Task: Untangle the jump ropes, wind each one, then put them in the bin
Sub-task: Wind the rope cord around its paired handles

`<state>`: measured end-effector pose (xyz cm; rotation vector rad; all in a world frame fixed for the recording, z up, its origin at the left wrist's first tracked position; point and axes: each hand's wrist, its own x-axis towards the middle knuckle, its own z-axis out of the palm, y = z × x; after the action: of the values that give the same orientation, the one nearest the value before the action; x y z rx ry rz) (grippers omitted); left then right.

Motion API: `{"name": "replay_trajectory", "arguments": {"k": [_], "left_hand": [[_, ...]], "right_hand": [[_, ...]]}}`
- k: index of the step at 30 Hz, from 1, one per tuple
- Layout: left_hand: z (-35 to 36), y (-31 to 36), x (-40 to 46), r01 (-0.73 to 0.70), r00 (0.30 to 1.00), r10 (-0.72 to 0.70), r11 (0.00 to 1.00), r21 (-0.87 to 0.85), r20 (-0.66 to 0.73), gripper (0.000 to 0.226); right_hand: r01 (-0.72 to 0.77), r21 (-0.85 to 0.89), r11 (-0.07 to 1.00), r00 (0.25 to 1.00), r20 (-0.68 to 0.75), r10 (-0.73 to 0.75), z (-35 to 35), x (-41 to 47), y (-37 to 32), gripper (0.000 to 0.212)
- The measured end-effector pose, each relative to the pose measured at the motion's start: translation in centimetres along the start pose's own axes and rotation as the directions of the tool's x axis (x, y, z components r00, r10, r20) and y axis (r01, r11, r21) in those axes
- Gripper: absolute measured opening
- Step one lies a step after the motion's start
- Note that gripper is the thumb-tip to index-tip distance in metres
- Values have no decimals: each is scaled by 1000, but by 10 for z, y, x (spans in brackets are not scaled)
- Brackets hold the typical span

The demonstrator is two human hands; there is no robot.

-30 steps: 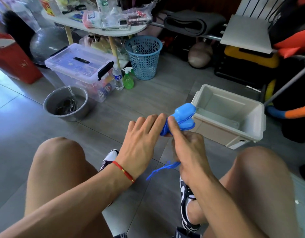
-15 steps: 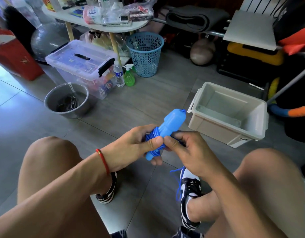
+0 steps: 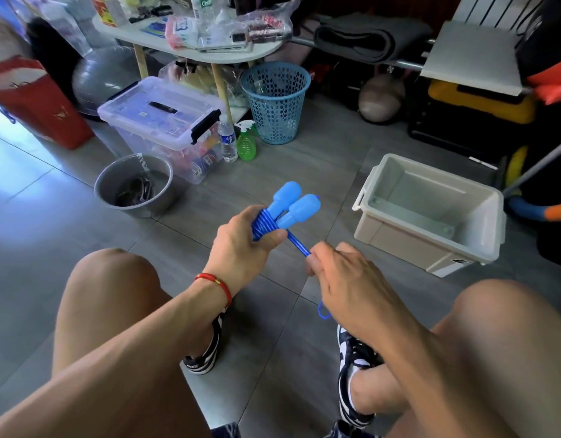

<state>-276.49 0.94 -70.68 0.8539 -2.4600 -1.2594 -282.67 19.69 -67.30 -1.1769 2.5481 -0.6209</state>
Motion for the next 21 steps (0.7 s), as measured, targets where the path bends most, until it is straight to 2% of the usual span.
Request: {"name": "replay_trajectory", "arguments": {"k": [2,5,8,10,13,16,18,21], "left_hand": [[1,1,-2,-75,997,73,988,133,16,38],[2,1,-5,-179,982,156,944,279,103,46],[10,3,-13,-278,952,190,864,421,239,48],[17,5,-21,-354,919,217,821,448,328,45],[23,9,-33,-442,872,283,806,395,399,40],[24,11,-43,-516,844,395,782,349,364,38],[22,13,-45,-546,830,435,763,346,348,42],[18,14,-44,-579,799,441,746,327,409,39]], "right_hand": [[49,-74,996,998,-24,-51,-4,-1,-2,25],[143,-218,965,972,-156,-179,-5,1,6,27],[257,-329,909,945,-113,-308,-8,7,20,26],[312,-352,882,929,-81,-361,-12,10,25,25],[273,-282,920,938,-134,-320,-16,13,34,20],[229,-155,961,955,-157,-253,-20,15,44,19],[194,-93,977,972,-119,-205,-22,17,46,21],[138,53,989,990,-6,-138,-24,21,49,22]]}}
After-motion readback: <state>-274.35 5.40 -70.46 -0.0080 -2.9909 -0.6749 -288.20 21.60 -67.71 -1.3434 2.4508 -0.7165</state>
